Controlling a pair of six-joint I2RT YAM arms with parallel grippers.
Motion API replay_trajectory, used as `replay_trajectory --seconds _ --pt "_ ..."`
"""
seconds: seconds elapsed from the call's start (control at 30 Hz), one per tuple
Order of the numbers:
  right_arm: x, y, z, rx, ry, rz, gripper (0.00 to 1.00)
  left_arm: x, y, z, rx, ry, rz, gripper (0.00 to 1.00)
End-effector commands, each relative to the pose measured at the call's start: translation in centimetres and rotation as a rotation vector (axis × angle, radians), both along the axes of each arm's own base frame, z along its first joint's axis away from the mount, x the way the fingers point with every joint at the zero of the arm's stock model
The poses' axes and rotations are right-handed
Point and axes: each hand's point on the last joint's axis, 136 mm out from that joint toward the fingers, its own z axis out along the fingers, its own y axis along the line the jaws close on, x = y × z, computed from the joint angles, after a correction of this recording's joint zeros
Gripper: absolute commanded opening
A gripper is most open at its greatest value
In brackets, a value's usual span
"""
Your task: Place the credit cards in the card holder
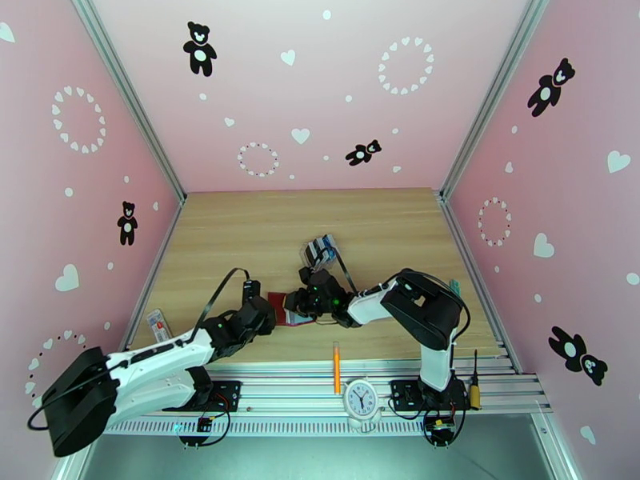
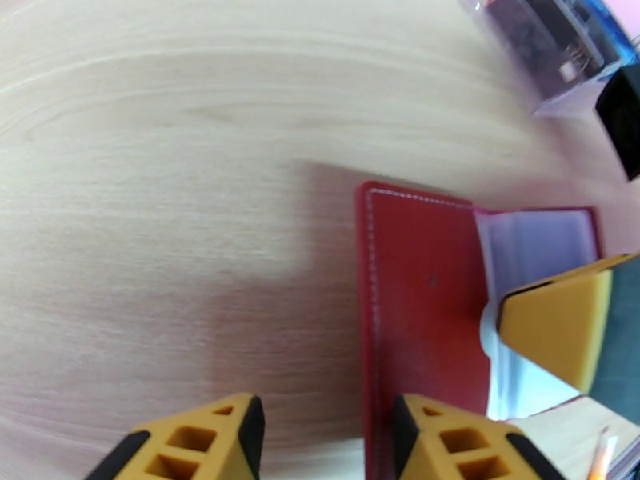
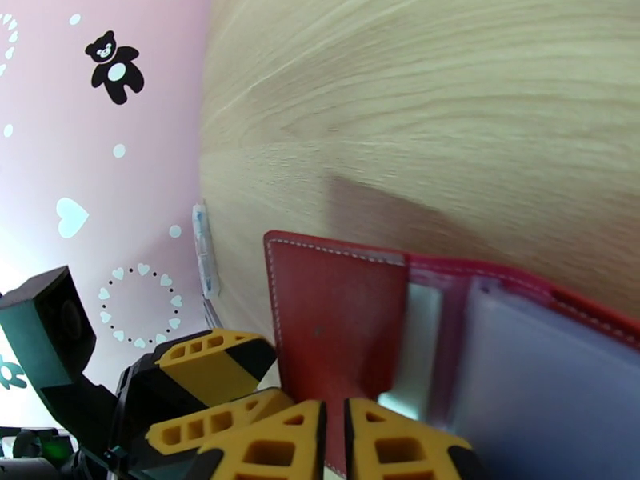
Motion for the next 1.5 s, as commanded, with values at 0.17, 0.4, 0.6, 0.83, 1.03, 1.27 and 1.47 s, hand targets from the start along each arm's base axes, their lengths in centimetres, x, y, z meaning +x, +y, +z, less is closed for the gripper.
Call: replay_trajectory --seconds 0.17,0.4,0.6,0.83,1.03,1.27,1.47 --pt "-0.3 -1.1 -1.2 -0.041 0.005 -0.021 0.16 0.9 -1.2 -0.2 0.039 0.030 -0.038 0.48" --pt "-0.4 -2.7 -1.6 -0.079 0.005 -0.043 0.16 1.2 -2.7 -1.8 0.040 0.118 -0.087 0.46" --pt "0.0 -4.6 -2.0 -0.115 0.008 -0.076 0.17 1.2 -3.9 -2.5 0.024 0.152 -0.132 0.44" --pt "0.2 -5.5 -2.3 -0.164 0.010 -0.076 0.18 1.2 -4.8 -3.4 0.021 0.187 -0.157 0.43" --pt "0.1 -5.8 -3.1 -0.205 0.031 -0.074 0.18 1.3 -4.7 -3.8 0.043 0.200 -0.156 0.43" --pt "-0.3 -6.9 -5.1 -0.290 0.092 -0.090 0.19 1.2 -4.6 -4.3 0.066 0.220 -0.159 0.42" --pt "-0.3 -7.5 -5.5 -0.356 0.097 -0.087 0.20 1.1 -4.4 -4.4 0.085 0.227 -0.158 0.42"
